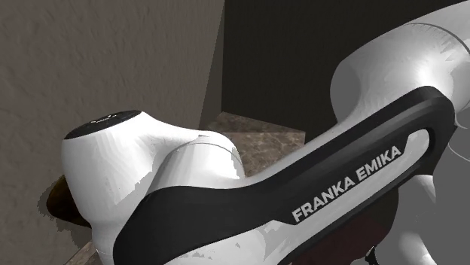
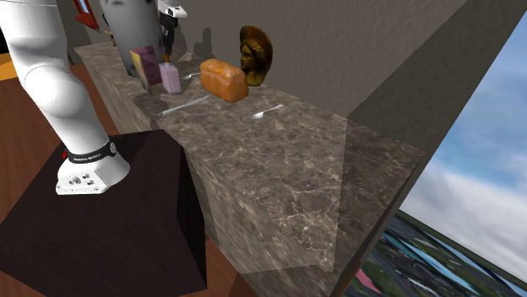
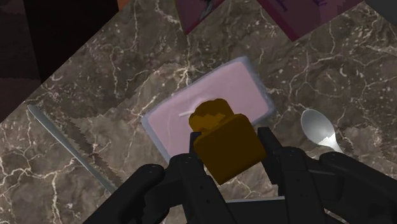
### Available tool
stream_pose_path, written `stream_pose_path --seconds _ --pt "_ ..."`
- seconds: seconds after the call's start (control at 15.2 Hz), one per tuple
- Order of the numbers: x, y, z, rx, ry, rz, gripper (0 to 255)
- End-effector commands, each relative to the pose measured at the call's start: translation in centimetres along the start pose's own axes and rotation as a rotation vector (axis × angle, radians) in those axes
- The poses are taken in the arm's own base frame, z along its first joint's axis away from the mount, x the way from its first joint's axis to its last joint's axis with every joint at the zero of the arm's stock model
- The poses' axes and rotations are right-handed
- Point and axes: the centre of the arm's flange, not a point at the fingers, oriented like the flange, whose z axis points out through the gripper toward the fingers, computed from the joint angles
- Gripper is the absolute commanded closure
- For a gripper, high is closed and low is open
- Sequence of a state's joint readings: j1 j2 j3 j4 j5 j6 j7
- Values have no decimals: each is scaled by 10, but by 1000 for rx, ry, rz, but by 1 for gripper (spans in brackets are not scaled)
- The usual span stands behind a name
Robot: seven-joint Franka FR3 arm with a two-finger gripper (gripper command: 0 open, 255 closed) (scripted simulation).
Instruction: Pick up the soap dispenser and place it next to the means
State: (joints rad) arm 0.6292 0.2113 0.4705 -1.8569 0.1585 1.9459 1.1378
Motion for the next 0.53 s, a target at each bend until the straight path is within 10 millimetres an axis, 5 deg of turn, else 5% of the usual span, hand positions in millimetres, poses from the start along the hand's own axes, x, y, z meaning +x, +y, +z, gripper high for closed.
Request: stream_pose_path --seconds 0.0,0.07,0.13,0.46 --pt "0 0 0 0 0 0 255" --pt "0 0 0 0 0 0 255" --pt "0 0 0 0 0 0 0" --pt "0 0 0 0 0 0 0"
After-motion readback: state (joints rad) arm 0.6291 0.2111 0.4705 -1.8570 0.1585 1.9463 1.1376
